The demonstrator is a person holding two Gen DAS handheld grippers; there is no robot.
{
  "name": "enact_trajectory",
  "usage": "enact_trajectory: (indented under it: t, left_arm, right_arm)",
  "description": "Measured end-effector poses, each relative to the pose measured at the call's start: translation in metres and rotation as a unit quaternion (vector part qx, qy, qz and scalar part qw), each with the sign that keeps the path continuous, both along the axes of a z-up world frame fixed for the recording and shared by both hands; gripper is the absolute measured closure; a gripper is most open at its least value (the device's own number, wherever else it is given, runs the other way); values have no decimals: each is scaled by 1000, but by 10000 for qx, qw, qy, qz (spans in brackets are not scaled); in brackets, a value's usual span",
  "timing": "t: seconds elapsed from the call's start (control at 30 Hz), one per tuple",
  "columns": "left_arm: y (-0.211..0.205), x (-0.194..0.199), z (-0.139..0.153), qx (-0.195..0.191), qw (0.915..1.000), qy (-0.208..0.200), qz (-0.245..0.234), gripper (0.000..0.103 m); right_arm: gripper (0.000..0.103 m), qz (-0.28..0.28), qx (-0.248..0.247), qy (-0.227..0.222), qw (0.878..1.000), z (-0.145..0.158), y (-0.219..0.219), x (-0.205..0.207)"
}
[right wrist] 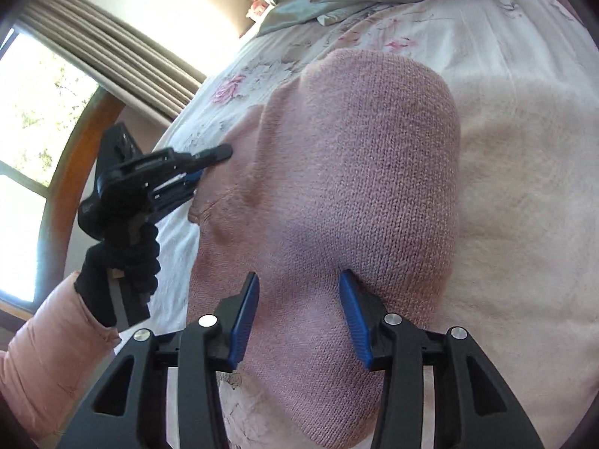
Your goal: Fold small clothes
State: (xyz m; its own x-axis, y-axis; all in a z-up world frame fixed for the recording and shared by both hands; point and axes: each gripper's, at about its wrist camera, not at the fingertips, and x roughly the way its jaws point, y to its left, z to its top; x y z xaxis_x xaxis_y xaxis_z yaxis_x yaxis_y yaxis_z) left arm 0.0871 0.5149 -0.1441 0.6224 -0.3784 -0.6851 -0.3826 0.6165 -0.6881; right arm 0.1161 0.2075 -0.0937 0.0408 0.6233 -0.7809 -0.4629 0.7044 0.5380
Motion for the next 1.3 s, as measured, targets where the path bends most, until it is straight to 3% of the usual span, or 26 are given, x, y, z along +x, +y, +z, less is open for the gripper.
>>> enact_trajectory:
  t: [0.07, 0.13, 0.2, 0.33, 0.53, 0.63, 0.7, 0.83, 1.07, 1.3]
  left_arm:
    - [3, -6, -20, 3, 9993, 361, 57, 92]
    - [6, -10, -28, -46, 9991, 403, 86, 90]
    - [9, -15, -21, -8, 9992, 385, 137, 79]
    - [5, -39, 7, 283, 9992, 276, 93, 60]
    - [-41, -88, 26, 116, 9982, 395, -437, 47]
    - [-68, -99, 25, 138, 9959, 492, -745, 47]
    - [-81, -100, 22, 380, 9932, 644, -891, 48]
    - [-83, -99, -2, 409, 9903, 1013, -856, 69]
    - [-81, -101, -24, 510, 9884, 1081, -933, 62]
    - [-75, -105, -24, 371, 9902, 999, -901, 57]
  right_arm:
    - [64, -61, 116, 159, 9998, -11, -3, 4]
    - [65, -25, 137, 222, 9997, -16, -1, 5]
    - [64, 41, 93, 156, 9998, -11, 0, 4]
    - [48, 66, 161, -69, 9998, 14, -4, -7]
    - [46, 88, 116, -372, 9992, 38, -20, -38]
    - [46, 138, -227, -498, 9984, 35, -20, -51]
    - [47, 147, -227, -432, 9987, 29, -22, -56]
    - [48, 39, -404, -180, 9990, 5, -27, -59]
    - [57, -324, -322, 243, 9987, -31, -46, -48]
    - [57, -274, -445, 169, 9985, -33, -40, -46]
